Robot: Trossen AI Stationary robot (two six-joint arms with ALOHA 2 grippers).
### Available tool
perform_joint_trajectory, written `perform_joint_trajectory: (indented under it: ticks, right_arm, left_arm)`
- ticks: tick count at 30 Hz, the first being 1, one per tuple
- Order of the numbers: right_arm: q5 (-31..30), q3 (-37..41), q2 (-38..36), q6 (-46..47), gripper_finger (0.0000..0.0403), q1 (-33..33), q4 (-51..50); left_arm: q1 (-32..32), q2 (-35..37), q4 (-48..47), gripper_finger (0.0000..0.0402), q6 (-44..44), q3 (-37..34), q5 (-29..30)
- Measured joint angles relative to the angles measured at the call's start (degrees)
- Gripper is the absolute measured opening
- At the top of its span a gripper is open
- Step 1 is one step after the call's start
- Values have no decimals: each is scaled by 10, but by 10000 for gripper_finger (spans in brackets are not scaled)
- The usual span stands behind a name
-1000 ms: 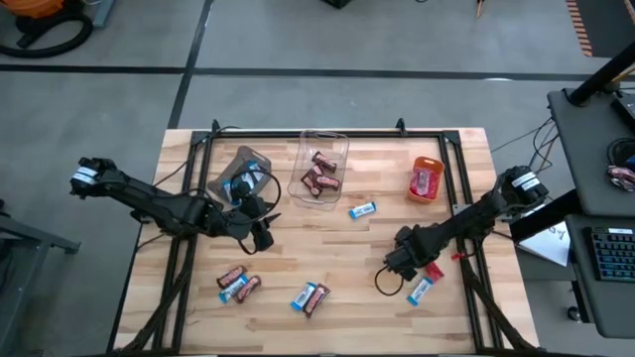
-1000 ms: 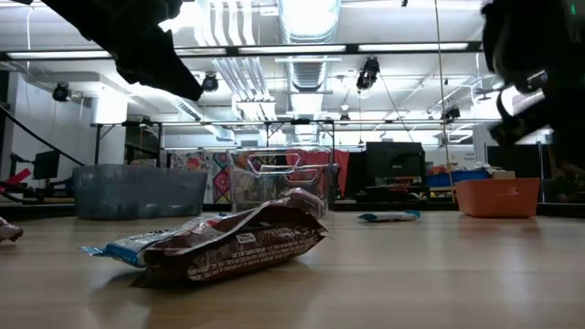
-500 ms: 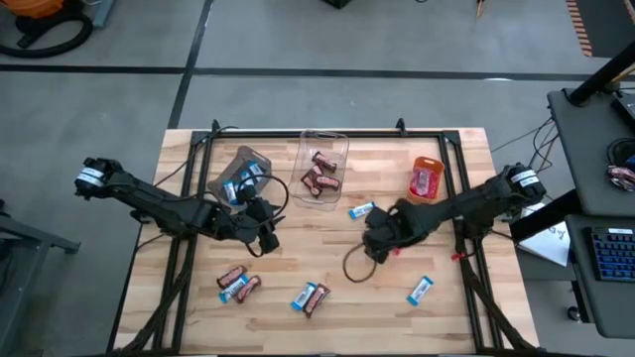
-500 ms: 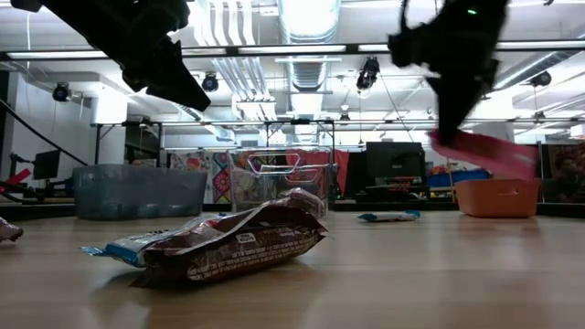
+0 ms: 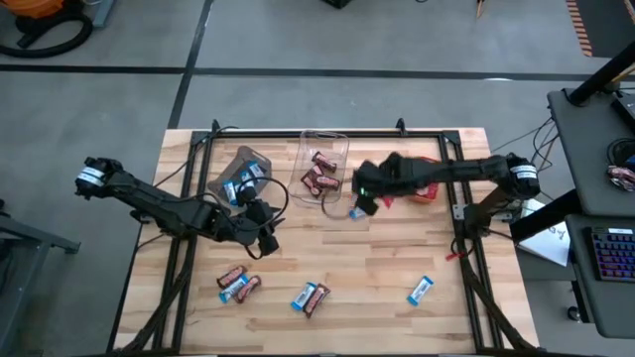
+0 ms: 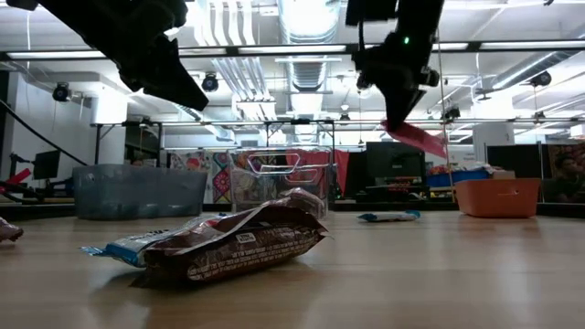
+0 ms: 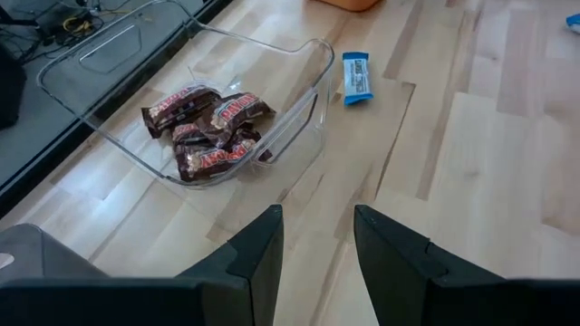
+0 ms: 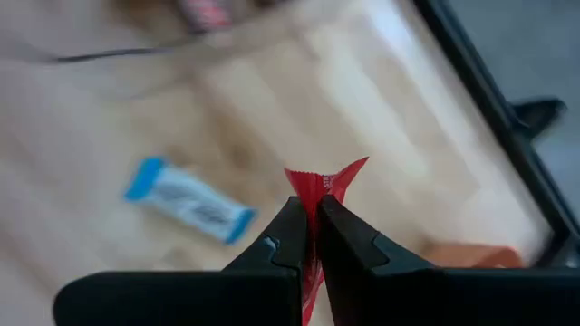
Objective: Sort candy
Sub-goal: Put the red candy into the orange bin, then put the blue chocolate into the black bin
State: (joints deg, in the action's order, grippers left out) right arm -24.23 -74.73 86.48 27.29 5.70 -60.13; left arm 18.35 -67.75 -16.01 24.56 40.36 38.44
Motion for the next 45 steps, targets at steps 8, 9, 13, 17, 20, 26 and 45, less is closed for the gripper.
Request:
perform_joint_trajectory:
  ticks: [8,9,13,17,20,26,45]
  right_arm:
    - [0,15,0,15,18,161,-67]
    - [0,20,0,26,18,181,-71]
    - [1,50,0,61,18,240,-75]
    - [1,80,0,80,18,271,-78]
    - [1,103,0,99,18,281,-77]
    - [-43,148,0,148,18,286,-72]
    - [-59,170,-8,152,147,286,-71]
  left_arm:
    - [1,-4,0,121,11,0,0]
    - [1,-4,0,121,13,0,0]
    - [1,-5,0,121,15,0,0]
    - [1,-5,0,121,15,0,0]
    - [1,-5,0,121,15,0,0]
    - [1,-5,0,121,15,0,0]
    - [1,-5,1,121,20,0,0]
